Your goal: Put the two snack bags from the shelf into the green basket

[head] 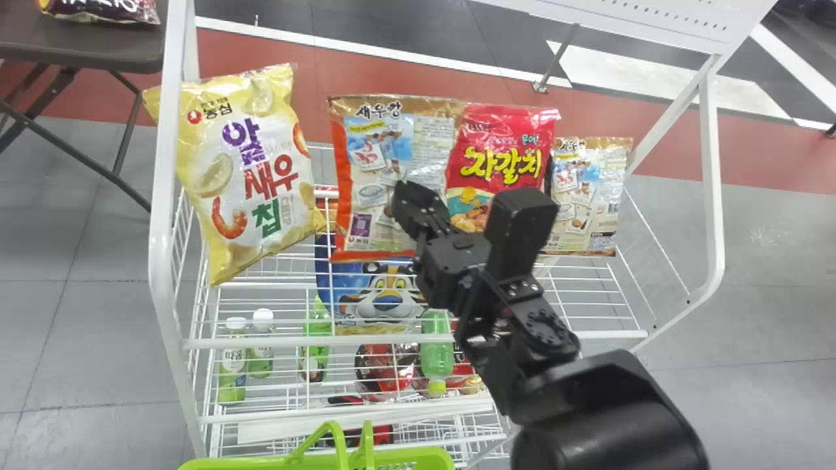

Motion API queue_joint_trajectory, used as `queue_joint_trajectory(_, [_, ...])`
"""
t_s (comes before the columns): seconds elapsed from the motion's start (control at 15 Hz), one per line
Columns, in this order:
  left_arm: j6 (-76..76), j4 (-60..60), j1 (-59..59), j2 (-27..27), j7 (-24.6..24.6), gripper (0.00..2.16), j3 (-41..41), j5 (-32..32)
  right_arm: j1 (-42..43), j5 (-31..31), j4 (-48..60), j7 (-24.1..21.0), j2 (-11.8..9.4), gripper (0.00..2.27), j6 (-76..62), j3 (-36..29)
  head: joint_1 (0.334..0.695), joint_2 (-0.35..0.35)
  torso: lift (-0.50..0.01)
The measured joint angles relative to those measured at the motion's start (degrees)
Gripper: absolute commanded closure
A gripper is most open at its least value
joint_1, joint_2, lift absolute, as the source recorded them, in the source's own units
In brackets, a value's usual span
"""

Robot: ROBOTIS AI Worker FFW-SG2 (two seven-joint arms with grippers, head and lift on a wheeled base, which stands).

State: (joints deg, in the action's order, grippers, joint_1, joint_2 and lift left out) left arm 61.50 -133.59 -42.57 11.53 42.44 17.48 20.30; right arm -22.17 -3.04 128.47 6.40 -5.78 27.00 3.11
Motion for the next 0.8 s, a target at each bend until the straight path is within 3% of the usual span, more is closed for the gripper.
queue_joint_trajectory(0.4, [-0.35, -0.01, 0.01, -0.01, 0.01, 1.8, -0.03, 0.0, -9.89, -3.88, 15.77, 0.82, -3.13, 2.07, 16.73, -5.96, 0.695, -0.35, -0.011])
queue_joint_trajectory(0.8, [-0.69, -0.23, 0.12, -0.19, 0.01, 1.8, -0.35, 0.0, -17.5, -9.04, 28.34, 4.66, -3.45, 2.07, 34.2, -14.53, 0.695, -0.35, -0.011])
